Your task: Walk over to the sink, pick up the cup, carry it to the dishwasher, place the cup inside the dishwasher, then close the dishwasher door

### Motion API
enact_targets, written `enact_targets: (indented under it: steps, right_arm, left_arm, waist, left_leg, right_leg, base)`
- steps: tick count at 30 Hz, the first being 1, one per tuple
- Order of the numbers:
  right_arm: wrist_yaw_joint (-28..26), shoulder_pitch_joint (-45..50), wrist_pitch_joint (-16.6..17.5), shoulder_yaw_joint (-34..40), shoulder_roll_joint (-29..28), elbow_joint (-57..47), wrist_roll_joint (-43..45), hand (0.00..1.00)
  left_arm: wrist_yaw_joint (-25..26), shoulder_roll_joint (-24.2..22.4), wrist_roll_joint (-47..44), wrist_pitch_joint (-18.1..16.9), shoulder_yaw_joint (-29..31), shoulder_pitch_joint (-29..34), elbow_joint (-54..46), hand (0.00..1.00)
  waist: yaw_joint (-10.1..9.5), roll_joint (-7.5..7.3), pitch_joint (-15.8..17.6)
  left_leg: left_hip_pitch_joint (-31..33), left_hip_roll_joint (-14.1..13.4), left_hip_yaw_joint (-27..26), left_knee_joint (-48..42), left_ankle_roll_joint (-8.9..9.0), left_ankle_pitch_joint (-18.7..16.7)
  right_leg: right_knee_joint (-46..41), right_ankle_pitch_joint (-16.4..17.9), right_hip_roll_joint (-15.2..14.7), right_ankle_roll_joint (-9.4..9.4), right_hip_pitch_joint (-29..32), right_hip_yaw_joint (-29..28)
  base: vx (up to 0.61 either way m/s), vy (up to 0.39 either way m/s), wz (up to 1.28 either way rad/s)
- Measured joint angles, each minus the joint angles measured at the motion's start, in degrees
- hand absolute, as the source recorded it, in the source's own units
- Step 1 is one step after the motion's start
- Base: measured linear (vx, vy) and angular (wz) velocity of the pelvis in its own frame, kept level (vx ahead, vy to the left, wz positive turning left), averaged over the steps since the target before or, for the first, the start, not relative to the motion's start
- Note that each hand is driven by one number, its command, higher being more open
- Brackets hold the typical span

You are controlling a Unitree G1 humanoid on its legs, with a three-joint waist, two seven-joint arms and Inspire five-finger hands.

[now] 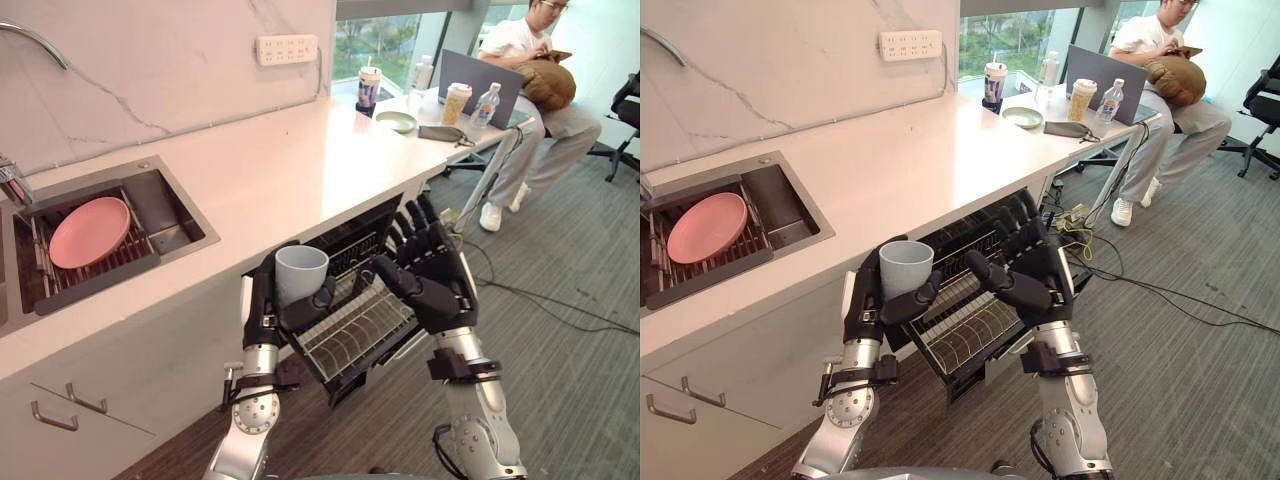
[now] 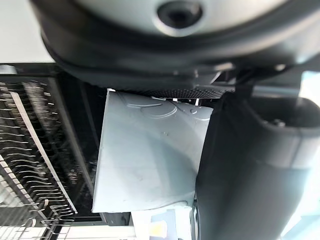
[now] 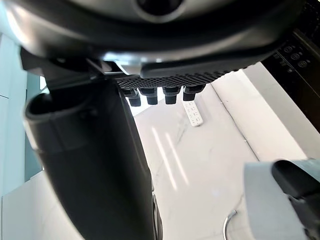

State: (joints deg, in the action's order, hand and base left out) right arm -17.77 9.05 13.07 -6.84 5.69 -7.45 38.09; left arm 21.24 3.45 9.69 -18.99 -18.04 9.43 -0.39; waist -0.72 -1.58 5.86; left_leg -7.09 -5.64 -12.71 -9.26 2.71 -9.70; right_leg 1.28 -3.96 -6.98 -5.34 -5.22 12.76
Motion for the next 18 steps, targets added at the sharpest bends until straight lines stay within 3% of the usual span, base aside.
enact_targets:
  steps: [7, 18]
  right_arm:
    - [0.11, -0.18, -4.14, -2.79, 0.62, -0.01, -0.28, 1.00]
    - [0.65, -0.66, -7.06, -5.27, 2.06, -0.02, -3.34, 1.00]
  left_arm:
    - [1.92, 0.27, 8.53, -0.05, -3.94, -1.36, -1.95, 0.00]
    - [3.48, 1.33, 13.72, -0.66, -6.32, -1.46, -4.52, 0.00]
  waist:
    - [0.12, 0.06, -0.02]
    - [0.37, 0.10, -0.07]
  left_leg:
    - [0.52, 0.45, -0.48, 0.01, -0.09, 0.07]
    - [0.58, 0.77, -0.31, 0.58, -0.26, 0.21]
  right_leg:
    - [1.86, -1.21, 0.01, -0.02, -0.08, -0.31]
    - [2.43, -1.35, -0.15, -0.08, -0.13, -0.11]
  base:
    - [-0.01, 0.002, -0.03]
    - [0.00, 0.000, 0.00]
